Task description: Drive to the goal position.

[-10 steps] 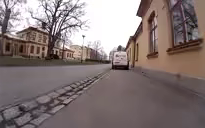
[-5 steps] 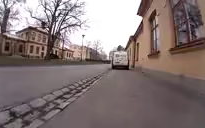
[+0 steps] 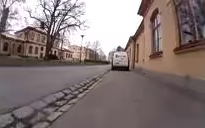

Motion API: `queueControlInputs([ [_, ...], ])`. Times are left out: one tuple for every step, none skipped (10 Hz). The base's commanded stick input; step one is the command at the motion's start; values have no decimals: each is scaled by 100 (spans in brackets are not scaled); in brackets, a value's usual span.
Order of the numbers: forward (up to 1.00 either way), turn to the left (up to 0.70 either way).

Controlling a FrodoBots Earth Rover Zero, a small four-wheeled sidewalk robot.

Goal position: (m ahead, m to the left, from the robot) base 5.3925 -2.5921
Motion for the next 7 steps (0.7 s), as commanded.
queueControlInputs([
  [70,0],
  [70,0],
  [70,0],
  [70,0],
  [70,0],
  [70,0],
  [70,0],
])
